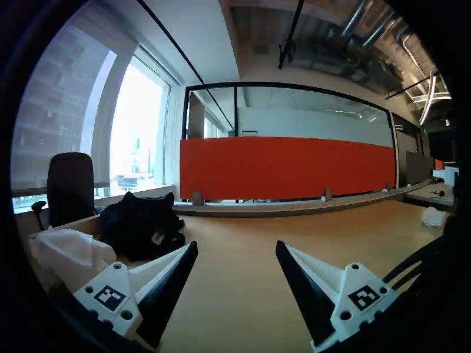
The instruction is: Fold towel
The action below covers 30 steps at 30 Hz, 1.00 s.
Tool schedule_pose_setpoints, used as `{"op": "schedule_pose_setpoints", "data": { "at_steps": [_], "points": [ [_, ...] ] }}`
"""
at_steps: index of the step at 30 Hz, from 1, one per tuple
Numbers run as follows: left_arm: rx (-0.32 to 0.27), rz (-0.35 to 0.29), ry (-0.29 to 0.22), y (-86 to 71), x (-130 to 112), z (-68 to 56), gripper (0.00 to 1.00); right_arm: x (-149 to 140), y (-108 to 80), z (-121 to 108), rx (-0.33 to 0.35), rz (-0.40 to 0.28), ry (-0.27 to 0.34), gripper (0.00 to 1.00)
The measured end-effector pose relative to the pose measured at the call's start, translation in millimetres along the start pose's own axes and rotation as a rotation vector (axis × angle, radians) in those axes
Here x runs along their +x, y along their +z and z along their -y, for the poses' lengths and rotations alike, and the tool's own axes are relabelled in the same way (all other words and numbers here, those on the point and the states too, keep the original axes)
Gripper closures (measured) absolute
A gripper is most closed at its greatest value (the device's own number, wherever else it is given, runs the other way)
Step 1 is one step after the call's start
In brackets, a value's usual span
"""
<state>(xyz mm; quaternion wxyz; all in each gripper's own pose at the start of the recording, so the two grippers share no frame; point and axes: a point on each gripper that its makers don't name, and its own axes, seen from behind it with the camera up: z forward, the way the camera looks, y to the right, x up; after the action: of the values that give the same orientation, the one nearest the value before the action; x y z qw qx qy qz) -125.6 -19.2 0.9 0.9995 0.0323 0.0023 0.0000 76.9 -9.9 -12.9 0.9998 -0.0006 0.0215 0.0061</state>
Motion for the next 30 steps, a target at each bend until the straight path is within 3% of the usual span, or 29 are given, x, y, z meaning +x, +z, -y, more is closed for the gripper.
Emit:
{"op": "schedule_pose_setpoints", "data": {
  "at_steps": [12, 30],
  "points": [
    [0.000, -0.001, 0.000, 0.6, -2.5, -0.3, 0.01, -40.1, 3.3, -6.7, -0.014, 0.023, 0.017, 0.00],
    [0.000, -0.001, 0.000, 1.3, -4.8, -0.9, 0.01, -52.1, 4.2, -15.8, -0.031, 0.019, 0.045, 0.00]
  ]
}}
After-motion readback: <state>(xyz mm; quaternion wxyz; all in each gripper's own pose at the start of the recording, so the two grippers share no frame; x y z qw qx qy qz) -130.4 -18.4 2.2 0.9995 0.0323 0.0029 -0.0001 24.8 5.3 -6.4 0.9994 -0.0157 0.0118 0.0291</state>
